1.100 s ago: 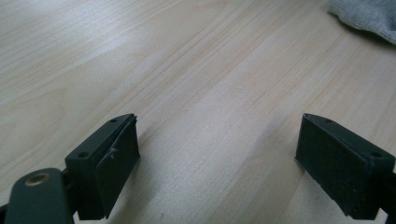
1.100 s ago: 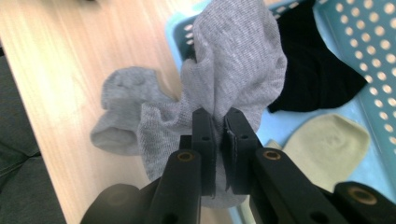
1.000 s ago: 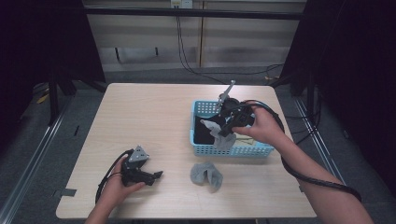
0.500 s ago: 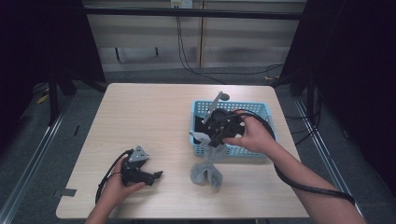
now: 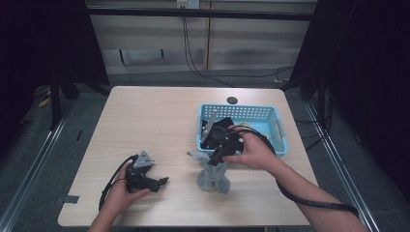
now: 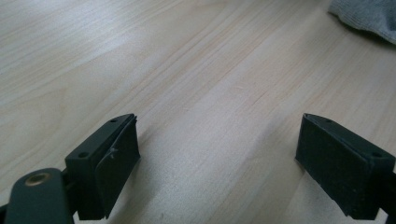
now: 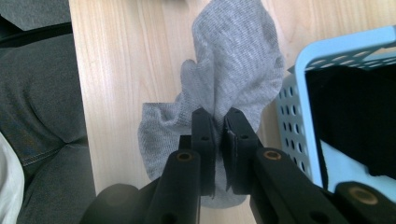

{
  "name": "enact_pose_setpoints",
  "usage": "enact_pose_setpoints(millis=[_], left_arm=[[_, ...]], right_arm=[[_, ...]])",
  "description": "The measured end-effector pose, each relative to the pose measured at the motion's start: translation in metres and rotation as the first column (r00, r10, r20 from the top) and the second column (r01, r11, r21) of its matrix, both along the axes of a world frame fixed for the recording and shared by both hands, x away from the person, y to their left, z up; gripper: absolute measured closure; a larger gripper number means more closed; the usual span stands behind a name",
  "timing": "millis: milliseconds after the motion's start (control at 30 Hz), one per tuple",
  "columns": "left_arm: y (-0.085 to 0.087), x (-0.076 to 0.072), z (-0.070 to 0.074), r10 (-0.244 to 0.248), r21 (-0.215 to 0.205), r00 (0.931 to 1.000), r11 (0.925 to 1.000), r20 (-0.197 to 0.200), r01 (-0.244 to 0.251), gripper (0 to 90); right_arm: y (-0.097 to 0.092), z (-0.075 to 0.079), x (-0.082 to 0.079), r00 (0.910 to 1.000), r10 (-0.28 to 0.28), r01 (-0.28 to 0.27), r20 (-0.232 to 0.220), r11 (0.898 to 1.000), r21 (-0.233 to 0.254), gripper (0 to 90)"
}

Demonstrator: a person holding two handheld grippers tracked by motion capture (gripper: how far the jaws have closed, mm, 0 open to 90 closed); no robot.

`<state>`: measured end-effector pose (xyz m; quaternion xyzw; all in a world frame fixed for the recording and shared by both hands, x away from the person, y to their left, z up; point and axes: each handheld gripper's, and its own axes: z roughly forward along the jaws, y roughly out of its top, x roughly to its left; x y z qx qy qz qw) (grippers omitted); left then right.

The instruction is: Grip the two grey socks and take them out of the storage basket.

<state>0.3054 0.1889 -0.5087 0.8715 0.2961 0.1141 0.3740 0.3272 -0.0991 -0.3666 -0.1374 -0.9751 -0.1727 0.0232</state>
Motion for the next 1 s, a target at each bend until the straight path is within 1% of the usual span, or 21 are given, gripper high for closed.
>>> enact_pose_setpoints(millis=[33, 133, 300, 400, 433, 467, 700, 800, 867, 900, 933, 1000], left_arm=[[0.0, 0.0, 0.0, 0.003, -0.005, 1.0, 1.0, 0.0, -0.003, 12.5], [0.0, 0.0, 0.0, 0.004, -0.002, 1.0, 1.0, -0.001, -0.004, 12.6], [0.0, 0.0, 0.0, 0.001, 0.001, 1.0, 1.0, -0.001, -0.001, 12.5], [0.0, 0.0, 0.0, 0.003, -0.005, 1.0, 1.0, 0.0, -0.003, 12.6], [0.0, 0.0, 0.0, 0.0, 0.001, 1.0, 1.0, 0.0, 0.0, 12.5], [0.0, 0.0, 0.0, 0.003, -0.003, 1.0, 1.0, -0.001, -0.003, 12.5], [0.0, 0.0, 0.0, 0.003, -0.003, 1.0, 1.0, -0.001, -0.003, 12.5], [0.0, 0.0, 0.0, 0.003, -0.003, 1.0, 1.0, -0.001, -0.003, 12.5], [0.0, 0.0, 0.0, 0.003, -0.003, 1.0, 1.0, -0.001, -0.003, 12.5], [0.0, 0.0, 0.0, 0.004, -0.003, 1.0, 1.0, -0.001, -0.004, 12.5], [0.0, 0.0, 0.0, 0.004, -0.003, 1.0, 1.0, -0.001, -0.004, 12.6], [0.0, 0.0, 0.0, 0.003, -0.003, 1.0, 1.0, -0.001, -0.003, 12.5]], right_arm=[[0.001, -0.001, 0.0, 1.0, 0.004, -0.004, -0.003, 1.0, -0.003, 84.1], [0.004, -0.007, -0.003, 0.9998, 0.018, -0.019, -0.009, 1.0, -0.01, 84.0], [0.008, -0.017, -0.002, 0.9997, 0.019, -0.019, -0.015, 1.0, -0.018, 83.7], [0.009, -0.019, -0.002, 0.9996, 0.019, -0.02, -0.023, 1.0, -0.018, 83.7], [0.01, -0.022, -0.001, 0.9995, 0.018, -0.019, -0.025, 1.0, -0.023, 83.5], [0.011, -0.023, -0.001, 0.9995, 0.02, -0.021, -0.023, 1.0, -0.022, 83.5], [0.013, -0.029, 0.001, 0.9993, 0.024, -0.025, -0.029, 0.999, -0.028, 83.4], [0.013, -0.03, 0.001, 0.9995, 0.014, -0.015, -0.028, 1.0, -0.025, 82.5], [0.013, -0.031, 0.001, 0.9994, 0.011, -0.012, -0.034, 1.0, -0.021, 78.6], [0.013, -0.032, 0.002, 0.9995, 0.003, -0.003, -0.031, 1.0, -0.015, 74.3], [0.013, -0.032, 0.002, 0.9995, 0.003, -0.003, -0.031, 1.0, -0.015, 74.3], [0.012, -0.032, 0.001, 0.9996, -0.007, 0.007, -0.029, 1.0, -0.009, 69.3]])
